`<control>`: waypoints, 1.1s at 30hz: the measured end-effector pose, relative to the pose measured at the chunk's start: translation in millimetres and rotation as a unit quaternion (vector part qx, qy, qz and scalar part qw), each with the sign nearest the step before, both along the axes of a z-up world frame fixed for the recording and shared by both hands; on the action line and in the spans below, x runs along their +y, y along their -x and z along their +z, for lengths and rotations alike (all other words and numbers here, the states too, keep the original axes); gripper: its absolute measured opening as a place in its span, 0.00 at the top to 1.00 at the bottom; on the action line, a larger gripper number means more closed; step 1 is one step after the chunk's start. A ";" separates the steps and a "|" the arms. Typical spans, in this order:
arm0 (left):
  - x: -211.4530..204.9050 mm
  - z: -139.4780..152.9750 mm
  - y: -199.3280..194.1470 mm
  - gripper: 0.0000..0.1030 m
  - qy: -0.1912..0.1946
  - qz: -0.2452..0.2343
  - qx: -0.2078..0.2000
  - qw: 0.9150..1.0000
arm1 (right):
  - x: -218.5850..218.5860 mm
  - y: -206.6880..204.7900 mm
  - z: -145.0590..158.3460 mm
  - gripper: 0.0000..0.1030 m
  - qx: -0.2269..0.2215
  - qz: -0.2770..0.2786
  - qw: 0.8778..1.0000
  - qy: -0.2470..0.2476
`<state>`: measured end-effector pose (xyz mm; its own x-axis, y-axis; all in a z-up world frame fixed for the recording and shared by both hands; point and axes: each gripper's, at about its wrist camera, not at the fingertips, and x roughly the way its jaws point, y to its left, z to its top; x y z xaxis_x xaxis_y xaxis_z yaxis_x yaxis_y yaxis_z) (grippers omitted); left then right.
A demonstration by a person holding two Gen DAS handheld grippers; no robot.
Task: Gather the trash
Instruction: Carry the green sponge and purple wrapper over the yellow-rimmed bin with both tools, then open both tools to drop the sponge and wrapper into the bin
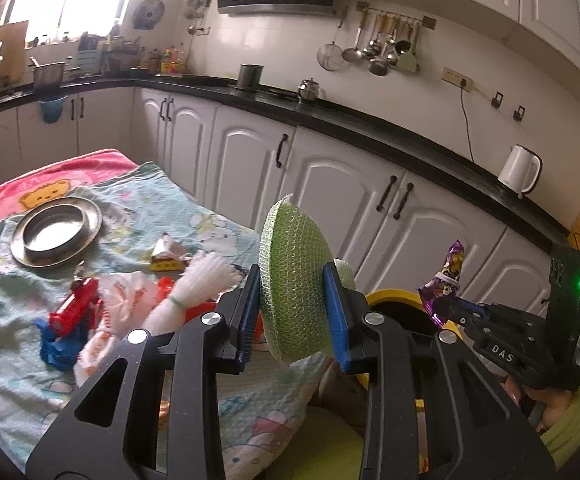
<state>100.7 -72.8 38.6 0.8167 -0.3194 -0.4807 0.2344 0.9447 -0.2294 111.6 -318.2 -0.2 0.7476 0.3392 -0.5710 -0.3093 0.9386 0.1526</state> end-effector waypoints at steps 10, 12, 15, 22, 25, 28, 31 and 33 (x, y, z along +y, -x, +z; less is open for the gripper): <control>-38.8 -12.8 -10.1 0.76 -0.011 -0.038 0.017 0.999 | -39.8 -1.8 -11.0 0.89 0.014 -0.047 0.999 -0.003; -49.1 -15.8 -11.7 0.76 -0.014 -0.048 0.017 0.999 | -48.2 -2.6 -15.0 0.89 0.020 -0.056 0.998 -0.005; -65.2 -22.0 -14.3 0.76 -0.017 -0.063 0.020 0.998 | -59.1 -2.8 -20.9 0.89 0.027 -0.068 0.997 -0.004; -100.4 -41.2 -28.1 0.76 -0.031 -0.091 0.036 0.995 | -81.7 -8.6 -37.3 0.89 0.048 -0.089 0.995 -0.005; -112.2 -49.3 -35.4 0.76 -0.034 -0.100 0.044 0.993 | -90.9 -9.1 -47.0 0.89 0.058 -0.098 0.994 0.001; -124.6 -58.9 -43.6 0.76 -0.039 -0.109 0.055 0.992 | -100.1 -11.3 -56.6 0.89 0.071 -0.106 0.992 0.001; -133.6 -66.3 -49.3 0.76 -0.047 -0.116 0.060 0.990 | -108.5 -13.4 -64.8 0.89 0.083 -0.114 0.990 0.000; -141.1 -71.6 -52.3 0.76 -0.053 -0.123 0.064 0.989 | -112.5 -15.7 -69.3 0.89 0.089 -0.117 0.989 0.000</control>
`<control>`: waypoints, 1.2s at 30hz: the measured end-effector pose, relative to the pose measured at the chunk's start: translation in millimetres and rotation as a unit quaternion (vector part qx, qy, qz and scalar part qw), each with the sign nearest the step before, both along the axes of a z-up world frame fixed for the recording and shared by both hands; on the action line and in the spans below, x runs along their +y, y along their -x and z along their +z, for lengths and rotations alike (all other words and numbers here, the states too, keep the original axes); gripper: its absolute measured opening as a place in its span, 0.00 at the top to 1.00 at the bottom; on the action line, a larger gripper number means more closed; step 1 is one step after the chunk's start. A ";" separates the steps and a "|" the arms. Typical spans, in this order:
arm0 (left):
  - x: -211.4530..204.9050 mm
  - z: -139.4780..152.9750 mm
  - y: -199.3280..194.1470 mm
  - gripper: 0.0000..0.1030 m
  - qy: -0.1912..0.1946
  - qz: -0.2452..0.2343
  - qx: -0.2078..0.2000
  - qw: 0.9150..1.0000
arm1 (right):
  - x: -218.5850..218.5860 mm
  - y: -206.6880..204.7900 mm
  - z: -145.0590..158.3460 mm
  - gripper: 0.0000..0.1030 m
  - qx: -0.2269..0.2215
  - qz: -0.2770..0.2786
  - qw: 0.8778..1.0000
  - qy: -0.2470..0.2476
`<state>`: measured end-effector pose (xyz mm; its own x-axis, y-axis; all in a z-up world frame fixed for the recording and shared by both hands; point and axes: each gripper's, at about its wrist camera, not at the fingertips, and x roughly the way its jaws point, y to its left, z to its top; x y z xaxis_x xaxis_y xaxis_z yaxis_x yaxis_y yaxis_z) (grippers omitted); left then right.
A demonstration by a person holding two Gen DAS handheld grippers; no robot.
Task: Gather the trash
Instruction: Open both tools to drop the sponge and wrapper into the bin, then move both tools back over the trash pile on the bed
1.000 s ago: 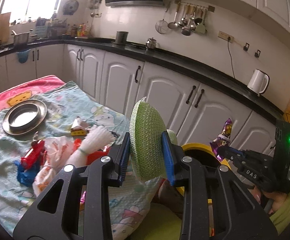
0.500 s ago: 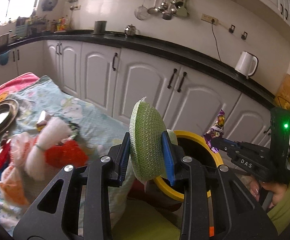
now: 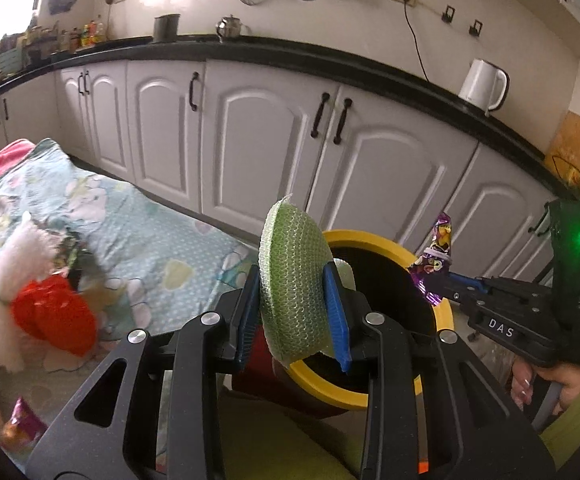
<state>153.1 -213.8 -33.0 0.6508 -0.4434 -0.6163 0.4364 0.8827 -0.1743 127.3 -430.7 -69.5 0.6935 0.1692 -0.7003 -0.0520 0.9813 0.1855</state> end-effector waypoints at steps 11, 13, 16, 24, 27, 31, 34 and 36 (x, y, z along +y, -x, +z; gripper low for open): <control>-26.8 -21.4 -12.8 0.76 -0.013 -0.021 0.022 0.999 | -15.4 -2.3 -15.8 0.88 0.026 -0.018 0.999 -0.009; -28.7 -22.6 -16.1 0.76 -0.010 -0.022 0.026 0.999 | -16.1 -3.1 -17.1 0.88 0.029 -0.019 0.999 -0.011; -30.2 -23.0 -18.2 0.70 -0.008 -0.025 0.025 0.999 | -17.6 -3.1 -18.9 0.81 0.032 -0.021 0.999 -0.012; -11.1 -14.9 -17.9 0.45 0.016 0.000 0.029 0.999 | -17.8 -2.1 -17.8 0.59 0.027 -0.032 0.999 -0.010; 2.8 -5.8 -14.4 0.33 0.020 0.019 0.017 0.999 | -12.4 -1.4 -12.8 0.57 0.019 -0.028 0.999 -0.006; 27.0 5.7 -7.9 0.17 0.027 0.050 0.003 0.998 | 1.1 1.3 0.3 0.51 -0.001 -0.015 1.000 -0.003; 46.0 12.4 -2.5 0.14 0.027 0.073 -0.006 0.997 | 17.7 4.3 13.5 0.50 -0.020 0.005 1.000 0.004; 59.3 16.2 1.9 0.11 0.027 0.090 -0.012 0.996 | 32.5 7.1 23.5 0.46 -0.039 0.026 0.999 0.008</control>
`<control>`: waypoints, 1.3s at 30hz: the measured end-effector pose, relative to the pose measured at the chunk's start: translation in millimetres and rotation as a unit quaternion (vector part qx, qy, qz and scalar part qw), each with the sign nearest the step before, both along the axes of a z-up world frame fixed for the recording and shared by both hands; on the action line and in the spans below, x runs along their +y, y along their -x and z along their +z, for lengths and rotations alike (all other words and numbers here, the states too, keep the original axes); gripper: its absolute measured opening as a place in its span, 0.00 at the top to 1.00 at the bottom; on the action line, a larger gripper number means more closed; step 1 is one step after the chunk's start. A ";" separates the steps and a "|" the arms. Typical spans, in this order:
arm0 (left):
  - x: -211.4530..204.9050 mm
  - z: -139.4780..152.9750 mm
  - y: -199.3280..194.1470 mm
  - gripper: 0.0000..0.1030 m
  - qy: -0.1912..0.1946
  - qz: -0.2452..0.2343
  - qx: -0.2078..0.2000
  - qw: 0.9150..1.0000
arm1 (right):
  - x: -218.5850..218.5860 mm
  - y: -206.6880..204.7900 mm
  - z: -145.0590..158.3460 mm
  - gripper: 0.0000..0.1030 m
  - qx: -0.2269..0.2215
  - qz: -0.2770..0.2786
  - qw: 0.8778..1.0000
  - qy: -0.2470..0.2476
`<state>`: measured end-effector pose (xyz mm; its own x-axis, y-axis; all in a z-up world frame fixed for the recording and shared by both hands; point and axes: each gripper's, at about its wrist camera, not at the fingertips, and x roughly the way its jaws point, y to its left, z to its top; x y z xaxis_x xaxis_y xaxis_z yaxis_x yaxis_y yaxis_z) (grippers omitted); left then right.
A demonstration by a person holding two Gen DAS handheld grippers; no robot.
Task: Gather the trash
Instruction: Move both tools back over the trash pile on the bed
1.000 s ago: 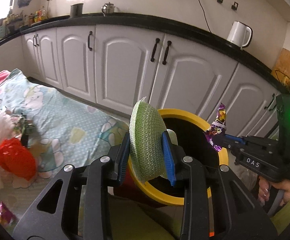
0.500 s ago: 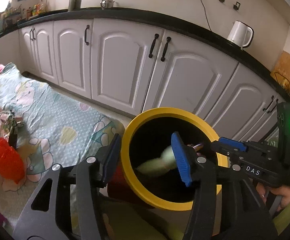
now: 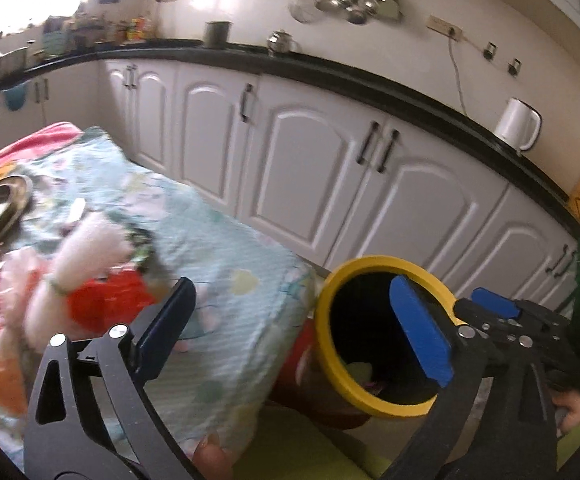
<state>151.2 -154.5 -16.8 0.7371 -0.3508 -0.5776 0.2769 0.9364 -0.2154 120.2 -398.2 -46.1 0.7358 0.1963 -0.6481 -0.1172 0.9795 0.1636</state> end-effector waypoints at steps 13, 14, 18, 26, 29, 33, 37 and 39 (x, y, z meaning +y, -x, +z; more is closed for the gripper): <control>73.6 21.8 25.5 0.11 -0.004 0.083 -0.037 0.996 | 87.6 3.9 31.7 0.41 -0.040 0.109 0.993 0.022; 79.3 23.3 27.0 0.11 -0.003 0.090 -0.040 0.995 | 94.0 3.5 32.7 0.41 -0.041 0.116 0.992 0.022; 100.1 26.3 32.2 0.11 -0.003 0.114 -0.043 0.993 | 119.8 3.6 35.8 0.40 -0.045 0.141 0.989 0.022; 140.3 26.6 43.8 0.11 -0.001 0.154 -0.045 0.987 | 164.1 -1.8 38.2 0.40 -0.046 0.185 0.981 0.019; 158.2 25.1 48.8 0.11 0.000 0.174 -0.044 0.984 | 176.0 -5.8 37.5 0.40 -0.045 0.196 0.979 0.019; 186.1 23.5 53.1 0.11 0.005 0.202 -0.039 0.979 | 191.7 -11.5 34.5 0.40 -0.042 0.206 0.977 0.021; 213.4 22.3 57.7 0.11 0.009 0.226 -0.034 0.973 | 204.2 -19.6 29.3 0.40 -0.034 0.211 0.977 0.021; 223.8 20.8 59.5 0.11 0.009 0.234 -0.031 0.972 | 210.2 -24.0 25.9 0.40 -0.029 0.212 0.977 0.022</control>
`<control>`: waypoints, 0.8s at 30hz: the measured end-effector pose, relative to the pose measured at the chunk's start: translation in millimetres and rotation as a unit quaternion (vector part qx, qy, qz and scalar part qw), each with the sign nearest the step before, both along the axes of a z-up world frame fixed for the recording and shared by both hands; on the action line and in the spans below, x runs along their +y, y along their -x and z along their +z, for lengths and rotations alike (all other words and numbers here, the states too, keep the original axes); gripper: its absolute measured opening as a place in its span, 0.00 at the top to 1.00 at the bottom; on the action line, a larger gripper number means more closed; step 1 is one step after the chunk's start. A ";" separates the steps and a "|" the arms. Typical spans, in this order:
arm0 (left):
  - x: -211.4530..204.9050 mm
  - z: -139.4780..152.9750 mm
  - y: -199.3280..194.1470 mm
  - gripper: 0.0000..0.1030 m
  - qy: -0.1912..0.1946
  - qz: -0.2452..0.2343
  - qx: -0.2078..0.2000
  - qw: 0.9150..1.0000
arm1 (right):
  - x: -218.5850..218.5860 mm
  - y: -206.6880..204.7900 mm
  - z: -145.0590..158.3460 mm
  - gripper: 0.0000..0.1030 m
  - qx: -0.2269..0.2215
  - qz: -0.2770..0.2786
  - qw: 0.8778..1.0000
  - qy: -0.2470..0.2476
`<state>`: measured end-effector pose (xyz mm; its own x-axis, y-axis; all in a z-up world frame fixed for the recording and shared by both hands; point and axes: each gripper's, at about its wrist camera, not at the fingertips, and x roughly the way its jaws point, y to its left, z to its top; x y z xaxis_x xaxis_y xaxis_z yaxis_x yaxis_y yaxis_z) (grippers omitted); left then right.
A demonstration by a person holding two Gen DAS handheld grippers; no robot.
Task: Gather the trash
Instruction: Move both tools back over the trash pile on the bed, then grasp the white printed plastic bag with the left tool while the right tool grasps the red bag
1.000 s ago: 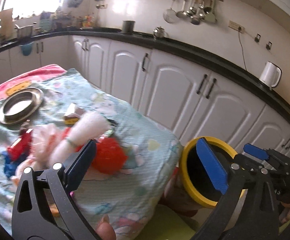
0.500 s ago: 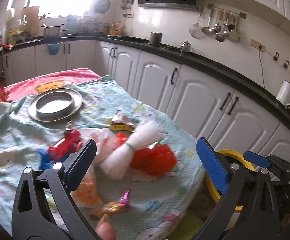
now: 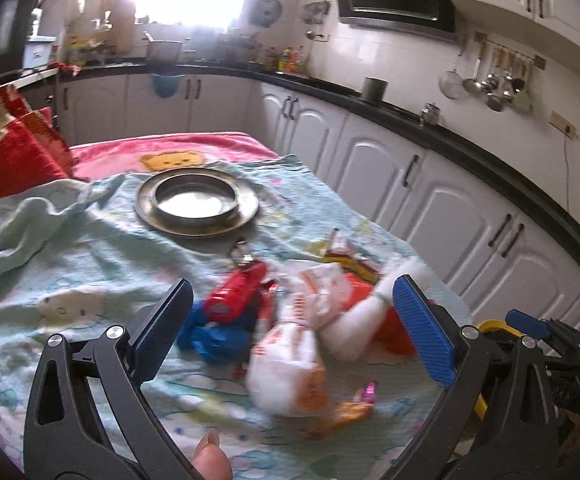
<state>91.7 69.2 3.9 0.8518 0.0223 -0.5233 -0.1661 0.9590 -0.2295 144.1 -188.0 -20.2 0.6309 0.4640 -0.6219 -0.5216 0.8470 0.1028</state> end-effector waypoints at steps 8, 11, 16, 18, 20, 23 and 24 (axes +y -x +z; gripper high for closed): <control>25.6 -17.2 6.6 0.11 0.020 0.006 0.028 0.999 | 25.1 -19.9 -14.1 0.40 0.014 0.009 1.000 0.014; 27.0 -27.2 5.6 0.11 0.040 -0.004 0.043 0.998 | 31.9 -27.7 -21.3 0.40 0.020 0.010 1.000 0.019; 18.5 -43.8 -1.6 0.14 0.062 -0.030 0.068 0.995 | 36.7 -41.0 -33.7 0.40 0.040 0.008 0.999 0.023; 12.7 -51.0 -6.2 0.18 0.068 -0.042 0.078 0.994 | 37.0 -45.9 -39.3 0.40 0.051 0.006 0.998 0.021; 7.8 -59.0 -10.2 0.21 0.073 -0.051 0.092 0.992 | 36.1 -49.6 -43.8 0.40 0.062 0.004 0.998 0.016; 6.3 -69.2 -13.7 0.27 0.086 -0.055 0.109 0.989 | 35.7 -53.1 -47.5 0.40 0.074 0.006 0.997 0.007; 6.4 -71.9 -14.3 0.29 0.092 -0.056 0.114 0.988 | 35.4 -54.4 -48.7 0.40 0.077 0.005 0.997 0.004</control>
